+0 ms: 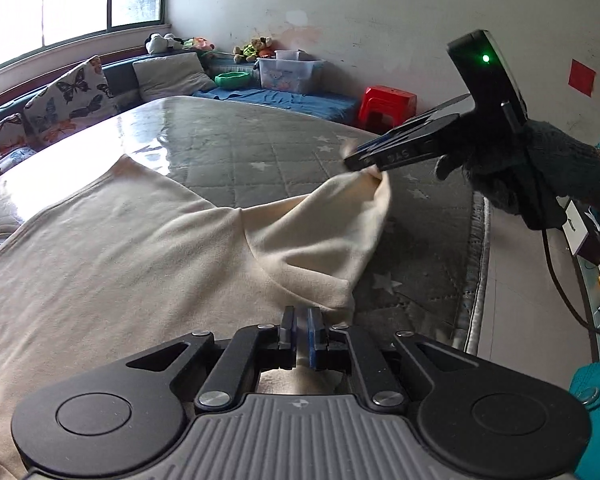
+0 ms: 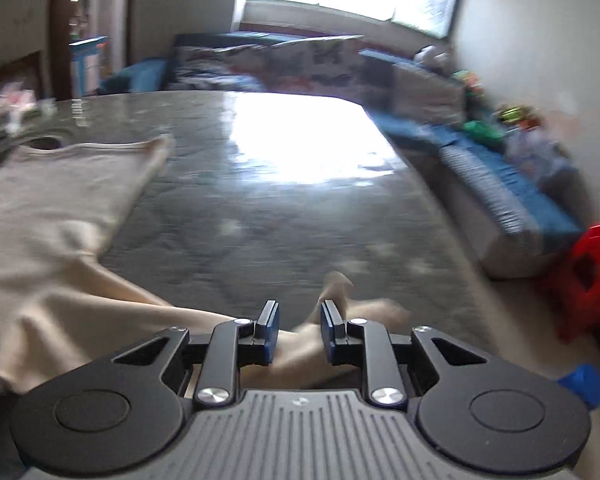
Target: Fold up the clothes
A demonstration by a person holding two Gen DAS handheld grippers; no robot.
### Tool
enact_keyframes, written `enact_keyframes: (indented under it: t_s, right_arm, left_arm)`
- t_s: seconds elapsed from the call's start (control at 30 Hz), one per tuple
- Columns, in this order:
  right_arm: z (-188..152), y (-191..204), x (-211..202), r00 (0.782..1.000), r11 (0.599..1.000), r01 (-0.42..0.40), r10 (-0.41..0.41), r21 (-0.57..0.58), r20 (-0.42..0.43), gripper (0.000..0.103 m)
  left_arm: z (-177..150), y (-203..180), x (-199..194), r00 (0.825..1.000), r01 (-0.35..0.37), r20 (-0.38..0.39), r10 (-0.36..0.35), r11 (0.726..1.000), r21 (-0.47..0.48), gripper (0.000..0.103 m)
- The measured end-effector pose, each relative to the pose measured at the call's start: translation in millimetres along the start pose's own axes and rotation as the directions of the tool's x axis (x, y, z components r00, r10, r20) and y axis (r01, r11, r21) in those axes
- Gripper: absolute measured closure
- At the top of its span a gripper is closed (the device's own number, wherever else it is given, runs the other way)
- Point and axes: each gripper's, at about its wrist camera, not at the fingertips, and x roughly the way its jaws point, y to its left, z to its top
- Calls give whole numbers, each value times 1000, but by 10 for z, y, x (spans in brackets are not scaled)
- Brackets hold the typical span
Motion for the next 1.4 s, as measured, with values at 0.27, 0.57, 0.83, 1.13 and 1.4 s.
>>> enact_keyframes:
  t_s: [0.27,0.57,0.83,1.13,1.4]
  right_arm:
    - [-218,-543,-134,1000,975,25,-20,219,-22,65]
    - [-303,-633,-45,995,937,-87,97,340,-11,71]
    - [49,-545,-55,999,975,10,-21,222,44,95]
    - [-42,-537,109,999,974,42,-41,222,-10,79]
    - [-142,-624,82,1000,949,-15,18,316,-6,68]
  left_arm:
    - [-11,-19,-11,1000,18,-4,-17,1000,18,97]
    - [3,-9,-11,1000,19,-5,-19,1000,5,96]
    - [-20,-43,-2,1000,19,-4,-19,1000,5,96]
    - [-11,-34,-1,1000,19,-5,-19,1000,-4,96]
    - [40,-21,-30,1000,-2,0,2,1000,-21,93]
